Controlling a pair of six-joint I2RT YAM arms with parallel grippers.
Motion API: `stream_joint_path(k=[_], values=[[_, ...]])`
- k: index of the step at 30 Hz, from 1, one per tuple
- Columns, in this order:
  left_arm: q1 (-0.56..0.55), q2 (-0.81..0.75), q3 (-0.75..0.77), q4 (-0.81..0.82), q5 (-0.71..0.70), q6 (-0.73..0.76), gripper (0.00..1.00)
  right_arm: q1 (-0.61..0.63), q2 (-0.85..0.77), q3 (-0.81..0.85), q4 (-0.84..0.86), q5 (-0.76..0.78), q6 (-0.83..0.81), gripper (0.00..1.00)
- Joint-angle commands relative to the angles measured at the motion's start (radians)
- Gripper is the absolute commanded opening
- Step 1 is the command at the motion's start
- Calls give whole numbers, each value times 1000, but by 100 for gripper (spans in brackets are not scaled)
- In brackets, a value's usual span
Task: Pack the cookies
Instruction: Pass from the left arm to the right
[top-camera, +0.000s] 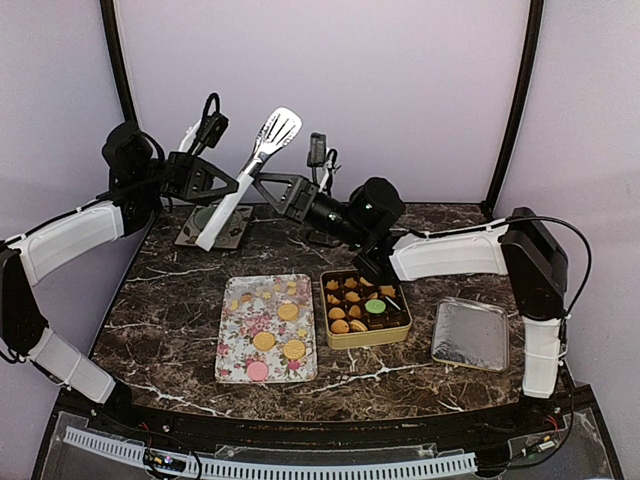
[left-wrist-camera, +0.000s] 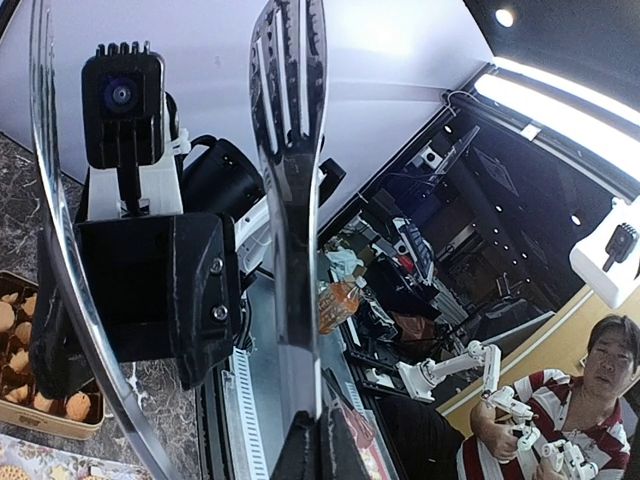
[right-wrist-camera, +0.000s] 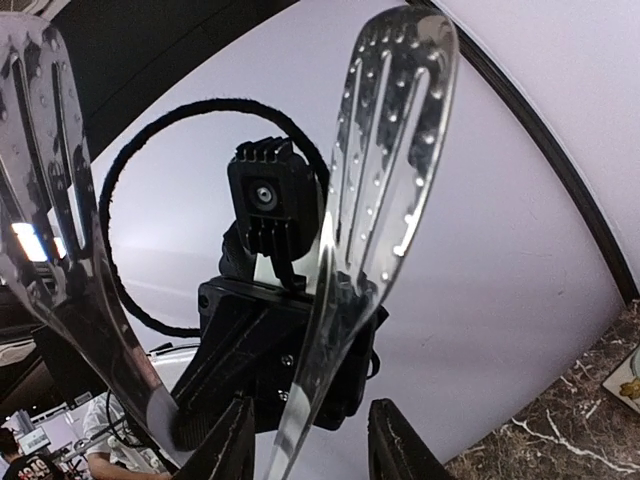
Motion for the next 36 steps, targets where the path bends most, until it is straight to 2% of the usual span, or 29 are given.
stream_joint_path(k=[1, 7, 10, 14, 17, 18, 19, 22, 24, 25, 26, 27, 28, 32, 34, 36], values=[[-25, -6, 1, 87, -9, -28, 0, 9, 55, 70, 98, -26, 63, 37], [-43, 3, 18, 91, -10, -37, 0, 13, 110, 144, 121, -37, 105, 31], [-45, 3, 22, 93, -9, -39, 0, 13, 133, 163, 165, -52, 139, 17], [-45, -4, 6, 90, -6, -31, 0, 4, 109, 98, 250, -50, 165, 0], [-45, -10, -18, 81, -2, -19, 1, -9, 74, 43, 283, -60, 171, 0], [-45, -10, -26, 78, 1, -15, 3, -13, 57, 23, 280, -63, 167, 0], [-44, -8, -30, 73, 4, -8, 10, -18, 37, -5, 273, -66, 157, 0], [-29, -2, -39, 31, 3, 23, 50, -33, -40, -109, 193, -70, 105, 0], [-1, -5, -31, -69, -6, 99, 59, -42, -102, -161, 79, -73, 33, 0], [17, -11, -21, -141, -11, 188, 65, -46, -137, -184, -9, -70, -8, 0], [38, -17, -9, -241, -23, 273, 75, -49, -182, -195, -114, -67, -57, 0], [61, -22, 14, -353, -39, 389, 92, -50, -213, -188, -251, -61, -127, 0], [90, -23, 45, -501, -69, 526, 98, -50, -239, -163, -432, -42, -205, 0], [142, 27, 332, -1350, -303, 1375, 99, -44, -249, 26, -1130, 112, -514, 0], [141, 47, 422, -1601, -414, 1635, 99, -38, -226, 105, -1364, 187, -603, 0], [138, 45, 463, -1725, -505, 1852, 99, -23, -194, 175, -1550, 239, -675, 0]])
